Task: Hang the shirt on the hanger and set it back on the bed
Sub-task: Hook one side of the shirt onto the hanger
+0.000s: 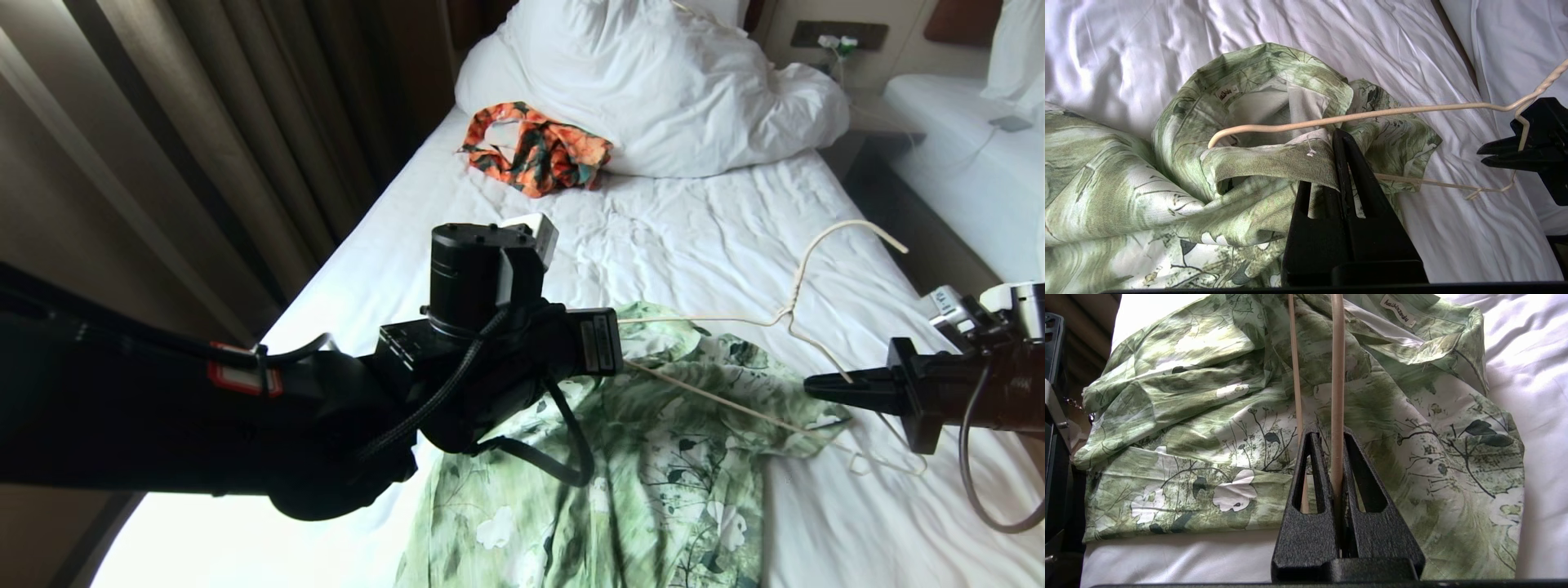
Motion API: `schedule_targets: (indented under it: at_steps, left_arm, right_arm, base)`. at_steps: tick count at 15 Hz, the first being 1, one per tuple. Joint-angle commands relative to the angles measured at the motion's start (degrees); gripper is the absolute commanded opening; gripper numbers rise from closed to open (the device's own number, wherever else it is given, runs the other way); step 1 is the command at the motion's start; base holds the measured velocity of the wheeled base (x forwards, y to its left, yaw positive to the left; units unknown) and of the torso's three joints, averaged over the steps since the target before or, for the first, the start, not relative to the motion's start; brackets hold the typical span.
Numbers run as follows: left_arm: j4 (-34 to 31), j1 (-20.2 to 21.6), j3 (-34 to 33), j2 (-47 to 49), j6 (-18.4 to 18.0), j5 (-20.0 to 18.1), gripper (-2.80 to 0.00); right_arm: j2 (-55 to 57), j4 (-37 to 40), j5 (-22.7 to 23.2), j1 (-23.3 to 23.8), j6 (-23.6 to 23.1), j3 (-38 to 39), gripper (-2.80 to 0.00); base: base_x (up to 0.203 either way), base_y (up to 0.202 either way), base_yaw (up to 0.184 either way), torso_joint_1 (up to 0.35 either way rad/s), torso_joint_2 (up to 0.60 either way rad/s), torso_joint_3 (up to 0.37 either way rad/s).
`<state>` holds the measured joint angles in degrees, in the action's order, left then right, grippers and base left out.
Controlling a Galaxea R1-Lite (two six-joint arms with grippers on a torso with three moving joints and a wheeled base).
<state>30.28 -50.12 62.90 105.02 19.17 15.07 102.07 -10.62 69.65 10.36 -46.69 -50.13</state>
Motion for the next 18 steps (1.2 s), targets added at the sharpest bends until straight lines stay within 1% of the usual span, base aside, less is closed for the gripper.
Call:
schedule_targets:
  at_steps: [1, 3, 5, 9, 10, 12, 14, 16, 18]
  left_arm:
    - [0.2, 0.5, 0.1, 0.4, -0.1, 0.1, -2.80]
    - [0.2, 1.2, 0.7, 0.4, -0.1, 0.2, -2.80]
    - [0.2, 2.4, 0.7, 0.4, -1.1, 0.5, -2.80]
    - [0.1, 3.5, 0.6, 0.6, -4.1, 4.0, -2.80]
    - [0.0, 3.5, 0.0, 0.2, -4.8, 4.7, -2.80]
    - [-0.4, 3.5, -1.7, -1.1, -7.5, 6.7, -2.80]
    - [0.1, 3.5, -1.4, -1.4, -8.1, 9.9, -2.80]
    - [0.1, 3.0, 0.1, -1.2, -8.4, 10.4, -2.80]
    - [0.0, 1.6, 0.6, -1.3, -8.4, 10.3, -2.80]
  right_arm:
    - [-1.8, -1.7, 0.2, 0.1, -0.2, 3.5, -2.80]
    - [-3.9, -1.8, 0.1, 0.3, -0.2, 5.7, -2.80]
    - [-6.1, -1.8, 0.0, 0.3, -0.2, 7.8, -2.80]
    - [-8.6, -1.8, 0.0, 1.9, -0.2, 10.4, -2.80]
    - [-9.0, -1.8, 0.0, 2.5, -0.2, 10.7, -2.80]
    - [-10.0, -1.7, 0.0, 4.1, -0.2, 10.9, -2.80]
    - [-11.1, -1.6, 0.0, 4.5, -0.2, 12.1, -2.80]
    - [-11.7, -1.7, 0.0, 4.0, -0.2, 13.5, -2.80]
    - [-11.7, -1.9, 0.0, 4.0, -0.2, 13.7, -2.80]
  base:
    - [0.000, 0.000, 0.000, 0.000, 0.00, 0.000]
    - [0.000, 0.000, 0.000, 0.000, 0.00, 0.000]
    - [0.000, 0.000, 0.000, 0.000, 0.00, 0.000]
    - [0.000, 0.000, 0.000, 0.000, 0.00, 0.000]
    - [0.000, 0.000, 0.000, 0.000, 0.00, 0.000]
    - [0.000, 0.000, 0.000, 0.000, 0.00, 0.000]
    - [0.000, 0.000, 0.000, 0.000, 0.00, 0.000]
    - [0.000, 0.000, 0.000, 0.000, 0.00, 0.000]
    - [0.000, 0.000, 0.000, 0.000, 0.00, 0.000]
